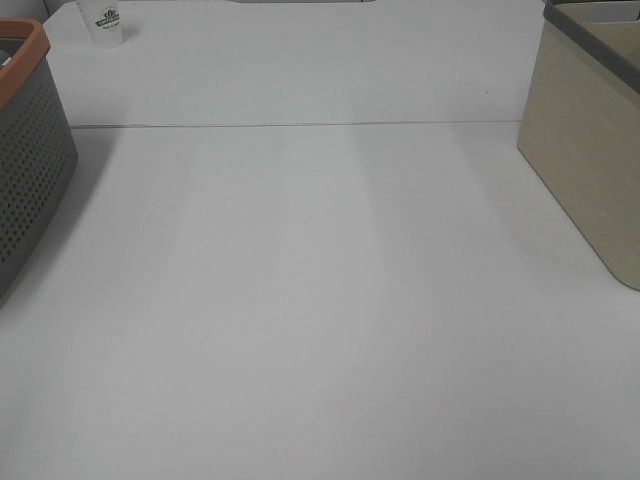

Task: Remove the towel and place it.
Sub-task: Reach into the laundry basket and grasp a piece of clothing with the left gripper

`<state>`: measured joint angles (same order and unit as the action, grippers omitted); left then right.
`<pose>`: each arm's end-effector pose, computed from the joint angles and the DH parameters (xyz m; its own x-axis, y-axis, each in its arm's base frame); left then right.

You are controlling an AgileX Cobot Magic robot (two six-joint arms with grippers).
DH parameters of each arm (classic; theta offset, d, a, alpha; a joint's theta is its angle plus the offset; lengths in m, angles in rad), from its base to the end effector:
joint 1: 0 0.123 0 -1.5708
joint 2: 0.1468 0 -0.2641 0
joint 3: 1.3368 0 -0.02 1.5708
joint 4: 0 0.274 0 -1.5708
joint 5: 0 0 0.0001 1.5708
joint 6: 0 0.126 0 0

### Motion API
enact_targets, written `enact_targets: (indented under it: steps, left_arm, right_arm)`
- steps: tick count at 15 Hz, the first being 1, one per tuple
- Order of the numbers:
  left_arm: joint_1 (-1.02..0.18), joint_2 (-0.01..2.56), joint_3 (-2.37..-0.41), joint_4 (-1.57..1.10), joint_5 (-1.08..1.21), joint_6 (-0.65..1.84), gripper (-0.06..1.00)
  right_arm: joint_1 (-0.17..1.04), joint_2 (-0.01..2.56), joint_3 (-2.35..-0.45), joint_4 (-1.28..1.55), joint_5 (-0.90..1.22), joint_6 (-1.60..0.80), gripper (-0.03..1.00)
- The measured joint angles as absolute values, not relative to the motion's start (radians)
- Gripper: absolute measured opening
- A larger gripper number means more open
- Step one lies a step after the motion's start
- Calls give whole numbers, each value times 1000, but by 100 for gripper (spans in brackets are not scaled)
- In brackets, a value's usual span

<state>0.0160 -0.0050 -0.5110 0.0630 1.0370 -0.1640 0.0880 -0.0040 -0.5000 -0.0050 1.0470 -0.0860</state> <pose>0.0669 0.0079 0.2794 -0.4073 -0.1379 -0.9028 -0.1198 0.9881 -0.0969 0.0678 0.0054 0.2744 -0.4293 -0.1266 -0.8942 -0.1224 0.9891 -0.0813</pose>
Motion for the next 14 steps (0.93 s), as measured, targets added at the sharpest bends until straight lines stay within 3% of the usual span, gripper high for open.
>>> enact_targets:
  steps: [7,14]
  left_arm:
    - [16,223,-614,169,1024,-317,82]
    - [16,623,-768,302,883,-527,82]
  right_arm:
    - [88,-4,-500,-5,1047,-86,74]
    - [88,-4,-500,-5,1047,-86,74]
